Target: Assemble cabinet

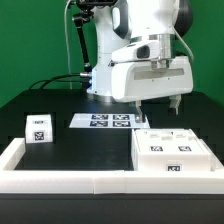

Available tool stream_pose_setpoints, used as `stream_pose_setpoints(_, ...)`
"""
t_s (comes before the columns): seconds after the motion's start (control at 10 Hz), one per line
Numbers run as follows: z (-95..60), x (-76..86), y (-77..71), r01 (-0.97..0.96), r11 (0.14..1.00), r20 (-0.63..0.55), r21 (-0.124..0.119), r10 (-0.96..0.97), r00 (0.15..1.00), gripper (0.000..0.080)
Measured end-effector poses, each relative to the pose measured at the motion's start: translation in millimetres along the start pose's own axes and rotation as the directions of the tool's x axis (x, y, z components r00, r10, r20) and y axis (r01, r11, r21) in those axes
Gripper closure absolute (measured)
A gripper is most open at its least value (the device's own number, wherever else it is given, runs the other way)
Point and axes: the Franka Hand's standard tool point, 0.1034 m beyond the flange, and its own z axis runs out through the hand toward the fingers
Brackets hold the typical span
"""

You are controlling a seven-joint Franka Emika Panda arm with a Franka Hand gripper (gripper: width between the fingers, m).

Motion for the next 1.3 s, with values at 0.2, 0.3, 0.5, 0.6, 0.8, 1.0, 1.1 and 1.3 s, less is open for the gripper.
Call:
stream_pose_setpoints(0.2, 0.5, 0.8, -3.3, -0.165, 0.986, 0.002, 0.007, 0.165, 0.986, 0.0002)
stream_pose_setpoints(0.3, 2.4, -0.1, -8.4, -0.25, 0.968, 0.018, 0.009, 0.249, 0.968, 0.0002)
stream_pose_setpoints(0.5, 9.7, -8.6, -3.7, -0.399, 0.917, 0.05, 0.009, 0.399, 0.916, 0.0002)
stream_pose_setpoints(0.6, 14.4, -10.5, -4.1, -0.46, 0.888, 0.057, 0.01, 0.459, 0.887, 0.0002)
stream_pose_setpoints(0.8, 15.0, -10.3, -5.9, -0.549, 0.836, 0.059, 0.012, 0.548, 0.835, 0.0002)
stream_pose_setpoints(1.0, 23.3, -9.5, -2.6, -0.529, 0.848, 0.05, 0.015, 0.528, 0.848, 0.0002)
stream_pose_setpoints(1.1, 35.2, -10.2, -1.6, -0.534, 0.845, 0.048, 0.017, 0.533, 0.845, 0.0002)
stream_pose_setpoints(1.3, 50.6, -12.2, -2.1, -0.534, 0.845, 0.044, 0.022, 0.532, 0.845, 0.0002)
